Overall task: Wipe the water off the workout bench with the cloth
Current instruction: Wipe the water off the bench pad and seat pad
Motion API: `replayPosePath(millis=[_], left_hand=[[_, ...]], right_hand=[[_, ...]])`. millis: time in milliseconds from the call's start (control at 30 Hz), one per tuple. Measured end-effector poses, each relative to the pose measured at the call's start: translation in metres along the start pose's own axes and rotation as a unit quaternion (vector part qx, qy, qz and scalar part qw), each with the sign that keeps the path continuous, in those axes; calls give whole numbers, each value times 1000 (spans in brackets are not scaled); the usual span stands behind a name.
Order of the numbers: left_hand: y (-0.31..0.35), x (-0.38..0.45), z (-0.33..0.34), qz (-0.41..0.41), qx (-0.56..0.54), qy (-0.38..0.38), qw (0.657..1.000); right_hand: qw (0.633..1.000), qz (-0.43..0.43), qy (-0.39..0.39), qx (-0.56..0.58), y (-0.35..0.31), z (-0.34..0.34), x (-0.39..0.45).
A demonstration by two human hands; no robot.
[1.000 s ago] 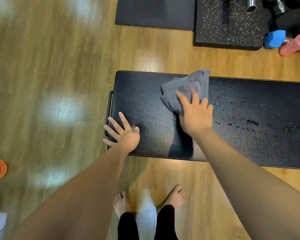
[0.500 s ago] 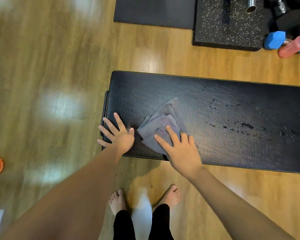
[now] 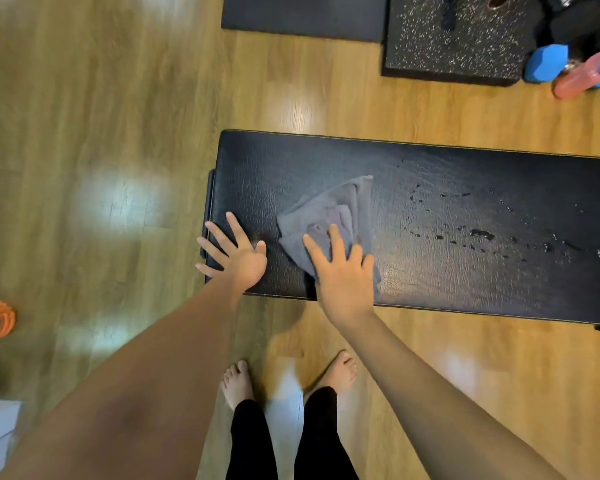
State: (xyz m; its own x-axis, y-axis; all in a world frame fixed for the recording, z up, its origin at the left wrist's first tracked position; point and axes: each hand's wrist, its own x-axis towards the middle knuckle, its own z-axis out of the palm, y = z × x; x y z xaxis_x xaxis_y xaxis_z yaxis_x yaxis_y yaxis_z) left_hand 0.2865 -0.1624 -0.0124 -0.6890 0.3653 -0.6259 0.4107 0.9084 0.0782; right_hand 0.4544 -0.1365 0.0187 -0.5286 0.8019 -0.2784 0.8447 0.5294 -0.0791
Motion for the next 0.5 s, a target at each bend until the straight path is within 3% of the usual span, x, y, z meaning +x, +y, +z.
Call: replayPosePath(millis=[100,233,500], left_hand=[[0,-1,0,3,-9,11,1000],[-1,-1,1,3,-2,12,1000],[-5,5,2,14,-2,-12,1000]], right_hand=[[997,-69,-15,-19,1,17,-45],[996,-85,19,-18,24,12,-24],[991,132,7,23,69,-36,94]])
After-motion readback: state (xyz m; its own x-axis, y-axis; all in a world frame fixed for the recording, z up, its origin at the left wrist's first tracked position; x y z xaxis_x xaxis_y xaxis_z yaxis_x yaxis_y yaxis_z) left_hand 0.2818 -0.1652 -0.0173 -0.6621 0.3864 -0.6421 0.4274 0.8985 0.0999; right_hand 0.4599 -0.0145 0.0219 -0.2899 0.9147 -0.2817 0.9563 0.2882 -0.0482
